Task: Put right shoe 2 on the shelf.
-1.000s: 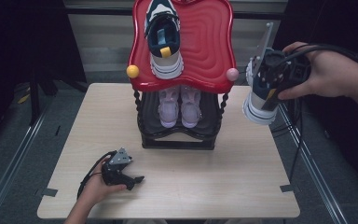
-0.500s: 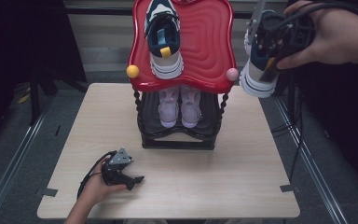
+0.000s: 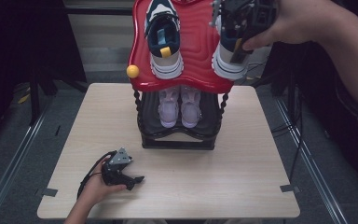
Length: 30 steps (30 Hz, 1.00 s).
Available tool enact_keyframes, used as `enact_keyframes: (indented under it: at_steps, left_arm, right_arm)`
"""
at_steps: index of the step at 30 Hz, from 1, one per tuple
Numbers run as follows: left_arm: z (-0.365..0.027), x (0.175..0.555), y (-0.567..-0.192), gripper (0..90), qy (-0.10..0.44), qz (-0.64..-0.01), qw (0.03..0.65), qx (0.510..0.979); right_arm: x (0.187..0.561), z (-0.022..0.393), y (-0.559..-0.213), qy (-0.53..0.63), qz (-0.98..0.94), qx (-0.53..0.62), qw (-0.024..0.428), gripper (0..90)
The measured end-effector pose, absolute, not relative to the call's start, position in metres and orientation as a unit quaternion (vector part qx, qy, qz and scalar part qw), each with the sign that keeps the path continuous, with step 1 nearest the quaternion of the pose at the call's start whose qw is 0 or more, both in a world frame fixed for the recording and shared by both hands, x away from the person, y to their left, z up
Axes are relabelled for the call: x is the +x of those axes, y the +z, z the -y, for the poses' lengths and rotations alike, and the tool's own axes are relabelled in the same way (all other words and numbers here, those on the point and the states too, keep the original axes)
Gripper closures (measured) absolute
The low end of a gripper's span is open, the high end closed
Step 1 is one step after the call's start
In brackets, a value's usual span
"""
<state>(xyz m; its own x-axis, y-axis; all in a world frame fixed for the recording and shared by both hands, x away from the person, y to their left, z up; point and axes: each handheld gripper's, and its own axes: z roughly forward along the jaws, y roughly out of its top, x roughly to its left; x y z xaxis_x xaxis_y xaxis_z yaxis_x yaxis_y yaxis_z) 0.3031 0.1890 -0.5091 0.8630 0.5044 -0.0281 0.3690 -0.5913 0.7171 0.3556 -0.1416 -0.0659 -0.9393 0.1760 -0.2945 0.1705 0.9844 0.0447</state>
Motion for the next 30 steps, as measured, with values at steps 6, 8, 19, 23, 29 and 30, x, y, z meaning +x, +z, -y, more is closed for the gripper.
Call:
enact_keyframes:
  at_steps: [6, 8, 19, 23, 29, 30]
  left_arm:
    - [-0.189, 0.303, -0.509, 7.9, 0.090, -0.244, 0.379, 0.888]
    - [-0.189, 0.303, -0.509, 7.9, 0.090, -0.244, 0.379, 0.888]
    - [-0.189, 0.303, -0.509, 7.8, 0.088, -0.244, 0.379, 0.888]
    - [-0.189, 0.303, -0.509, 7.8, 0.089, -0.244, 0.379, 0.888]
    - [-0.189, 0.303, -0.509, 7.8, 0.089, -0.244, 0.379, 0.888]
    - [-0.189, 0.303, -0.509, 7.8, 0.088, -0.245, 0.379, 0.888]
  right_arm:
    - [0.364, 0.126, -0.073, 0.003, -0.984, 0.074, 0.161, 73.2]
    - [0.366, 0.123, -0.074, 0.004, -0.985, 0.072, 0.159, 73.1]
    - [0.374, 0.108, -0.088, -0.017, -0.984, 0.044, 0.172, 73.1]
    - [0.376, 0.105, -0.092, -0.020, -0.983, 0.034, 0.177, 73.1]
    - [0.380, 0.099, -0.099, -0.022, -0.983, 0.028, 0.181, 73.0]
    - [0.381, 0.099, -0.100, -0.022, -0.983, 0.027, 0.183, 73.0]
